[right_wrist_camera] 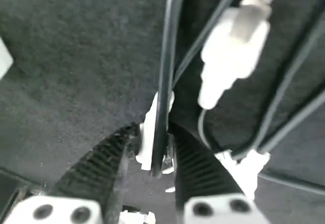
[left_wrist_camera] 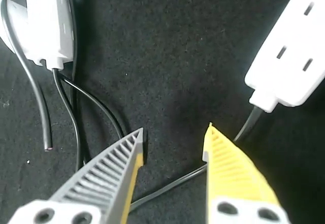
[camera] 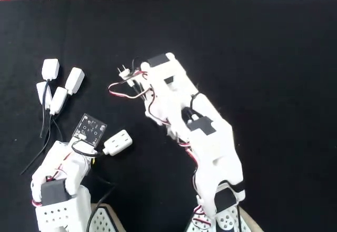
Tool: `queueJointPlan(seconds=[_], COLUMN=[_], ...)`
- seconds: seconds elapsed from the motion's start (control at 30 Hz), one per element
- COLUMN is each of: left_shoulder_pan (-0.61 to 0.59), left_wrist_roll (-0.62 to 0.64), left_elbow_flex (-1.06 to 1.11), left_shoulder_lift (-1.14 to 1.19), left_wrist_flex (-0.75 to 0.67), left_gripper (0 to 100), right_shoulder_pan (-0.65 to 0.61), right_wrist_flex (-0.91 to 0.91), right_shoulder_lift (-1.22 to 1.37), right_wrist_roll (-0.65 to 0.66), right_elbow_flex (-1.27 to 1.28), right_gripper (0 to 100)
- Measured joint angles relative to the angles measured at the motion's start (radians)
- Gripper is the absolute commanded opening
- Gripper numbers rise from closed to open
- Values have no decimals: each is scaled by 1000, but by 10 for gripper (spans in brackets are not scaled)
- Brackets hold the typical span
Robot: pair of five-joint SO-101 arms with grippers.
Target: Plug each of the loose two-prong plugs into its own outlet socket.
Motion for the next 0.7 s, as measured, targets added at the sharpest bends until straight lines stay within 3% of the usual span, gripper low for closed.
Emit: queueJointPlan(seconds=[0.27,0.53,0.7], left_shoulder_pan=[0,0,2], left_wrist_roll=[0,0,-3], left_elbow_flex=[0,5,6], left_shoulder_lift=[0,0,0], left_wrist_flex=[0,0,-2], left_gripper=[191,191,191], right_shoulder_pan=[37,38,38], right_wrist_flex=[-141,-394,-456], right_shoulder_lift=[-264,-735,-1019], right_wrist_roll=[-29,-44,-43], right_elbow_flex=[198,575,746], right_gripper=[49,49,49])
